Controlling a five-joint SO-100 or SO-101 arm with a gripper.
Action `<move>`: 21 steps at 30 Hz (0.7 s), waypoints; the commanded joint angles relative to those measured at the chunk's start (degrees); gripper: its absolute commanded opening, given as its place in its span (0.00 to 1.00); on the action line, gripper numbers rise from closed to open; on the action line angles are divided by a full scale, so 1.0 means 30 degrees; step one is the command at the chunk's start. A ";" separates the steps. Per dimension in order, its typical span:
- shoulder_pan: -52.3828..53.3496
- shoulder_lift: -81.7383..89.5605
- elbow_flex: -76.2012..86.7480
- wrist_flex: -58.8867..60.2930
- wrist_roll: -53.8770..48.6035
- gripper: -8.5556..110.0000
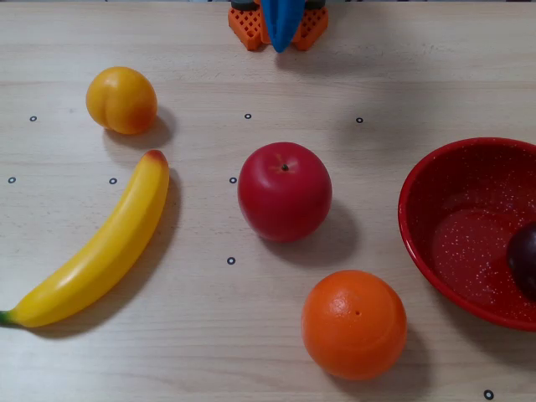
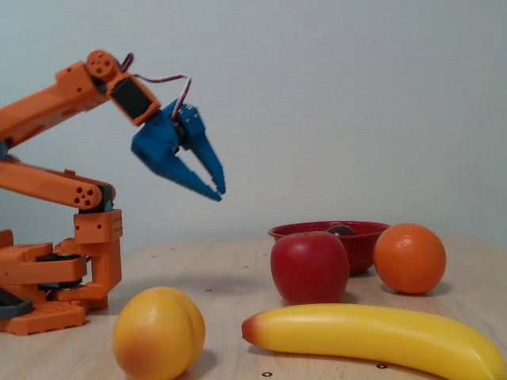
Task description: Put plum in the red bowl.
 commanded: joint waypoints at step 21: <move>0.0234 0.8496 0.7441 -0.1084 0.1846 0.07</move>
